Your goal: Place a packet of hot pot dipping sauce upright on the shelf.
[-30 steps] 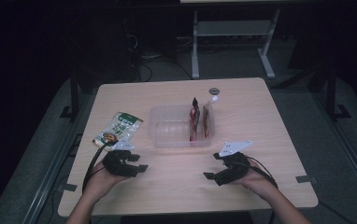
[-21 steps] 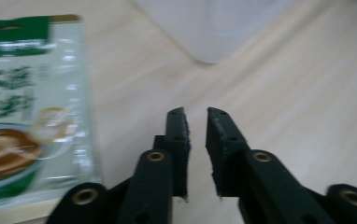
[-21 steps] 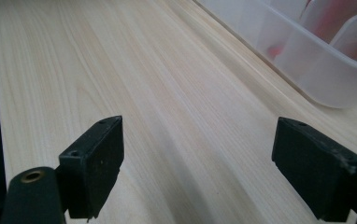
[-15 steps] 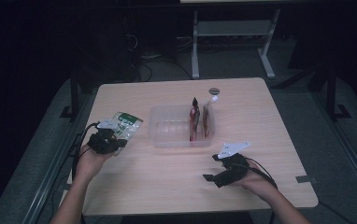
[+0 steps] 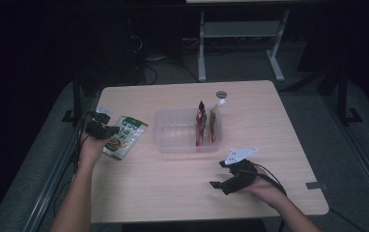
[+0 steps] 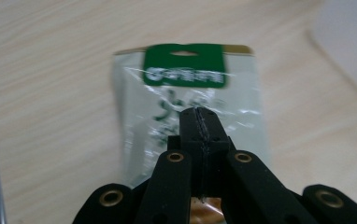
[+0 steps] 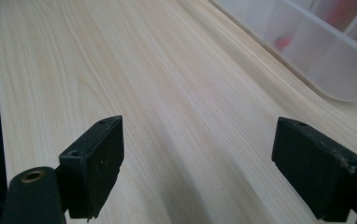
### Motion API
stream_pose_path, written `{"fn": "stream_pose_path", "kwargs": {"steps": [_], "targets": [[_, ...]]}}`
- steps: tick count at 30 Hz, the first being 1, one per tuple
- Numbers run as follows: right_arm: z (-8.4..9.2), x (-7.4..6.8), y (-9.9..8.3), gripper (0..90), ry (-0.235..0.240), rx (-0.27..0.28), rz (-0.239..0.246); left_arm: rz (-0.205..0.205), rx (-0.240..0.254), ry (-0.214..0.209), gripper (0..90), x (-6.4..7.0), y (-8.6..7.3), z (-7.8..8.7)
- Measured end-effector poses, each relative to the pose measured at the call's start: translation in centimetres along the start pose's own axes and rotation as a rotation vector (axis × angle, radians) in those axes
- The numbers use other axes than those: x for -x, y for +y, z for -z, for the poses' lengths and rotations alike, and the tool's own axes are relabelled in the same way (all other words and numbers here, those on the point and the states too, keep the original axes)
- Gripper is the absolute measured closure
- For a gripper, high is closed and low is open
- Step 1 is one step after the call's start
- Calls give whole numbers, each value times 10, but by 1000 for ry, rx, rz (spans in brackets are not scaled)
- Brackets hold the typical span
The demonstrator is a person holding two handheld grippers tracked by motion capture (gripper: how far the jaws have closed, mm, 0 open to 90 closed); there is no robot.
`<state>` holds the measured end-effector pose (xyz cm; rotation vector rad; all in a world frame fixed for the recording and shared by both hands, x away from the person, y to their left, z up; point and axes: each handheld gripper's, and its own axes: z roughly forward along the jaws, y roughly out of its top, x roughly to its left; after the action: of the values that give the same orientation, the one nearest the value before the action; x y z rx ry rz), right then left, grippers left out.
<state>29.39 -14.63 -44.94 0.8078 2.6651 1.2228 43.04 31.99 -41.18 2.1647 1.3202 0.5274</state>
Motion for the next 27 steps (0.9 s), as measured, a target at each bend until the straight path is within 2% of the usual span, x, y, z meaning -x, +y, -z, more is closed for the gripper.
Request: {"fn": "stream_pose_path", "kwargs": {"steps": [1,5,7,11,18,19,20,22,23,24,25,27], "targets": [[0,1,0,167,0,-1,1,13,12,21,898,-5,0,-3],[1,3,-1,167,-2,4,-1,65,1,42,895,-22,-1,-12],[1,3,-2,167,-1,2,-12,80,-9,36,819,-27,-2,-15],[2,4,-2,167,-2,4,-8,107,-21,8,715,-32,-4,-16],[2,3,-2,167,-2,2,-11,116,-58,4,559,-33,-13,-22],[2,3,-2,167,-1,3,-11,118,-69,-4,559,-33,-16,-25],[2,4,-2,167,-2,5,-7,136,-65,-33,524,-35,-20,-27],[2,4,-2,167,-2,4,-10,148,-72,-60,478,-35,-21,-28],[2,4,-2,167,-3,1,-15,145,-85,-83,455,-34,-22,-30],[2,4,-2,167,-3,1,-15,145,-85,-83,433,-34,-22,-30],[2,4,-2,167,-2,-1,-15,150,-96,-111,416,-33,-22,-32],[1,4,-2,167,-1,-1,-14,136,-100,-111,402,-30,-22,-34]]}}
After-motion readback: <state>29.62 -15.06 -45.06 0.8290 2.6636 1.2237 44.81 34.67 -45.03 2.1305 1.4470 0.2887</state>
